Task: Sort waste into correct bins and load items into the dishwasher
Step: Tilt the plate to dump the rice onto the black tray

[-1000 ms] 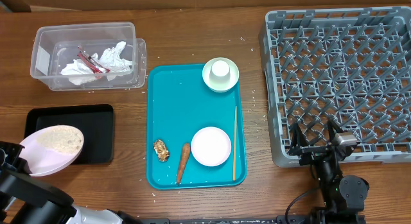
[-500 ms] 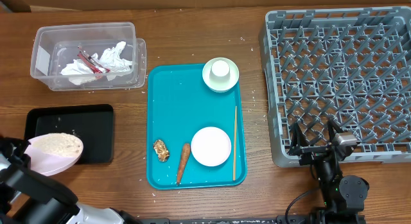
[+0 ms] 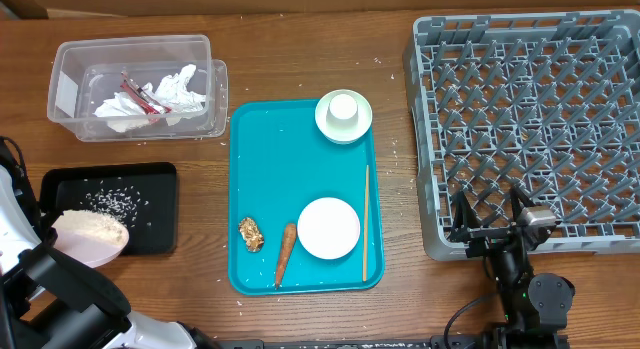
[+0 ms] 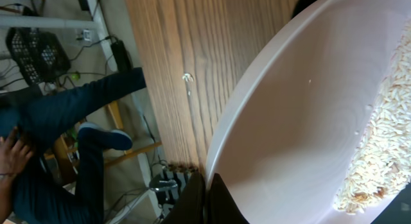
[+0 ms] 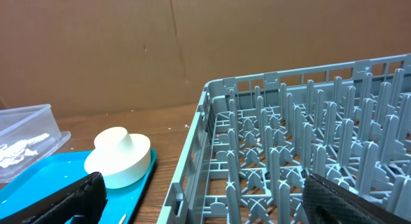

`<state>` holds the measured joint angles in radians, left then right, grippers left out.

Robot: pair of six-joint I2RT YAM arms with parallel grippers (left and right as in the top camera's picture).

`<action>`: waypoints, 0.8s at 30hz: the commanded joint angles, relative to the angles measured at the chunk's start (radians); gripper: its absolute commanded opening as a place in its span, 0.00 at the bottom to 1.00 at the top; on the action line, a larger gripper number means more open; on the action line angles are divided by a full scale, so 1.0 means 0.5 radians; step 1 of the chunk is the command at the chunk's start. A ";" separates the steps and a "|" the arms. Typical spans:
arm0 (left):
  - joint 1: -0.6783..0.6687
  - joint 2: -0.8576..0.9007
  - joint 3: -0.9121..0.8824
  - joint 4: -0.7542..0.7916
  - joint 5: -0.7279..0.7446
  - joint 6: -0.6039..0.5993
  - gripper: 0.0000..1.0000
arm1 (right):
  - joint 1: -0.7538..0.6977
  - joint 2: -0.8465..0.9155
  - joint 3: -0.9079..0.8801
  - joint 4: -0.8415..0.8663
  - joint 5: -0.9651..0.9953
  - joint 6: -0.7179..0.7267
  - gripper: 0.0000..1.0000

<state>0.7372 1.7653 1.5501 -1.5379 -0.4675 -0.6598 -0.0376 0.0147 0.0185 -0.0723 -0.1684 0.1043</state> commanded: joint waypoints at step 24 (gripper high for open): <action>-0.365 -0.046 0.076 0.018 -0.613 -0.230 0.04 | 0.011 -0.023 -0.021 0.008 0.005 -0.001 1.00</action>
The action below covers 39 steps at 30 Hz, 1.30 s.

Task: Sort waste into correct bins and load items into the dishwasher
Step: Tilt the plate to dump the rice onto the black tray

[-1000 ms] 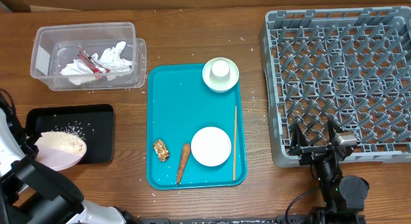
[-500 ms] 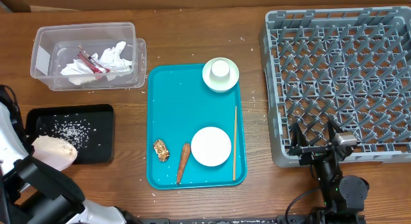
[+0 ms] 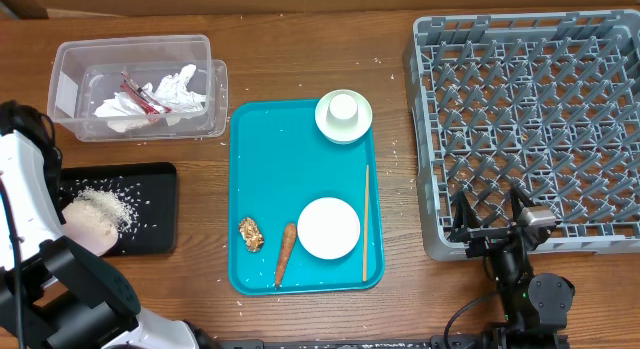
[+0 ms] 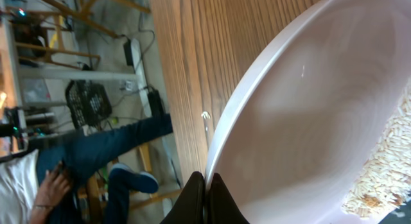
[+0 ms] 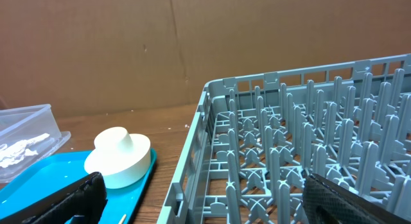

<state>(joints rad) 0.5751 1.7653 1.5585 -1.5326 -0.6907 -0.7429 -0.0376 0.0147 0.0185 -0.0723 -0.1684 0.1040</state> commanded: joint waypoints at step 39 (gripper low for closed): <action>-0.420 -0.045 0.059 0.163 -0.845 0.412 0.04 | 0.011 -0.023 -0.021 0.008 0.005 0.000 1.00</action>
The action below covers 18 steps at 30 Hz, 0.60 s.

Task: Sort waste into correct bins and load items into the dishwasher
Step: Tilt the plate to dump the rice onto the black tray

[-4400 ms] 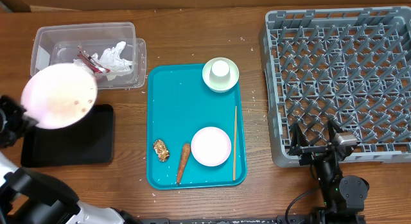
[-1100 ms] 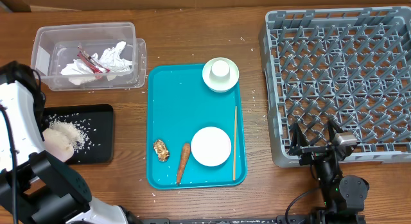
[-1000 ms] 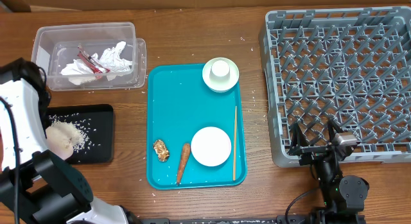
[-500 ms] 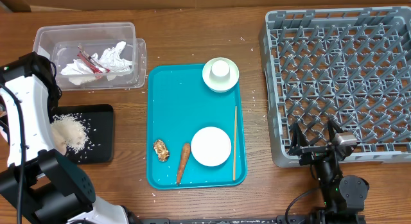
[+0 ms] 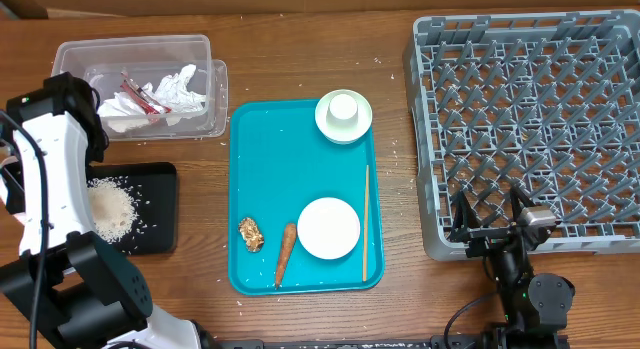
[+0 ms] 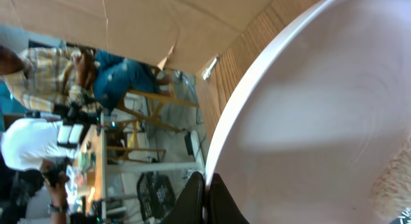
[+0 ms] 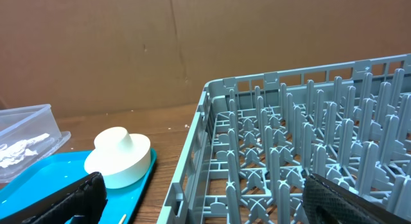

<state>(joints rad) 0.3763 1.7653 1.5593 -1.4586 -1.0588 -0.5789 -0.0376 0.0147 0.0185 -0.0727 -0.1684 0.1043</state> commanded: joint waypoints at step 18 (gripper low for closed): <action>-0.056 -0.045 0.057 0.222 -0.372 0.503 0.04 | 0.011 -0.023 -0.021 0.008 0.005 -0.001 1.00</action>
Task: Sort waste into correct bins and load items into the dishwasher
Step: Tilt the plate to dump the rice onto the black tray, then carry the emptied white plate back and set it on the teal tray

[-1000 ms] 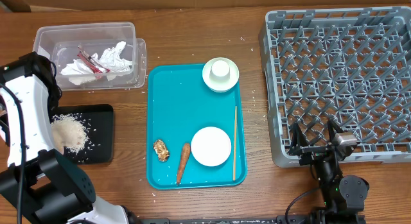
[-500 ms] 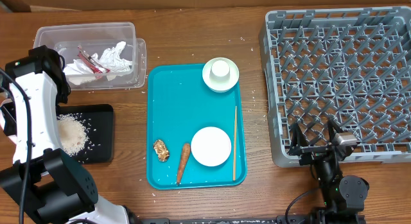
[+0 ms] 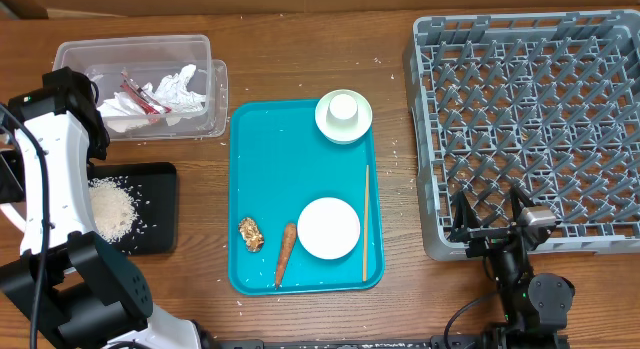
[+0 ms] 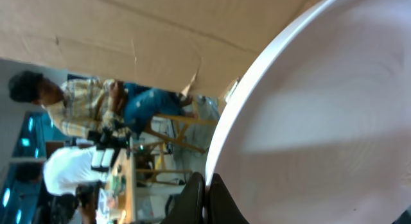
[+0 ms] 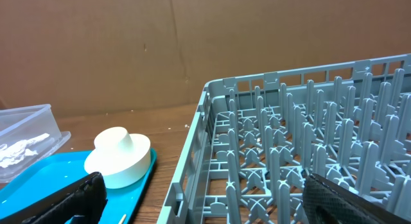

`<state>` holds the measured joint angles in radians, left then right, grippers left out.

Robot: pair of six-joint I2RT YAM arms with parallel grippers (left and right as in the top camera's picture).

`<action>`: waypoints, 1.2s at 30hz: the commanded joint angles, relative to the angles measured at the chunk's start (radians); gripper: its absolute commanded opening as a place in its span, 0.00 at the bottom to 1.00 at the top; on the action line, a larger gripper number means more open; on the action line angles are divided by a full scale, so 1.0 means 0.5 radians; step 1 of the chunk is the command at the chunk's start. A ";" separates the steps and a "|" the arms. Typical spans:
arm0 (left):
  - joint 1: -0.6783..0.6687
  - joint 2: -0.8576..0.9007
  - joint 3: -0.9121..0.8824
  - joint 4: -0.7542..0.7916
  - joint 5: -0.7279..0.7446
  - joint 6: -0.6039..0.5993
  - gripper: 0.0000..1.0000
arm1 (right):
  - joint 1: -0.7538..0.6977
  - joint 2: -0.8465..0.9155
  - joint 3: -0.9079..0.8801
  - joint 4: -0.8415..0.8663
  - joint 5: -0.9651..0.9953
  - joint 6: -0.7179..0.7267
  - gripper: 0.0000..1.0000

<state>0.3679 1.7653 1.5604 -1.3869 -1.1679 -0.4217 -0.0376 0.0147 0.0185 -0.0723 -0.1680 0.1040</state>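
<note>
My left gripper (image 4: 206,180) is shut on the rim of a pale pink bowl (image 4: 321,121), which fills the left wrist view tipped on edge with no rice showing inside. From overhead, the white left arm (image 3: 55,159) reaches over the black tray (image 3: 155,204), where a pile of rice (image 3: 108,209) lies; the bowl itself is hidden there. The right gripper (image 5: 205,208) rests open at the near left corner of the grey dish rack (image 3: 530,119), holding nothing.
A teal tray (image 3: 270,159) carries an upturned cup on a saucer (image 3: 343,114), a white plate (image 3: 328,227), a chopstick (image 3: 366,221), a carrot (image 3: 285,254) and a food scrap (image 3: 250,233). A clear bin (image 3: 135,89) with crumpled paper stands at the back left.
The bowl has tipped a little further in my left gripper, and the rice at its lower edge no longer shows. The rice pile and the right arm are unchanged.
My left gripper held the bowl full of rice over the black tray's near left corner. Then the bowl was tilted and rice lay on the tray. Later the arm stretched over the tray with a full pile below, and now the bowl looks empty.
</note>
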 commanded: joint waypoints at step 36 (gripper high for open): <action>-0.216 -0.077 0.055 0.381 0.018 0.144 0.04 | 0.011 -0.023 -0.021 0.008 0.005 0.000 1.00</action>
<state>0.2520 1.7653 1.5669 -1.2072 -1.2587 -0.1894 -0.0376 0.0147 0.0185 -0.0727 -0.1684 0.1040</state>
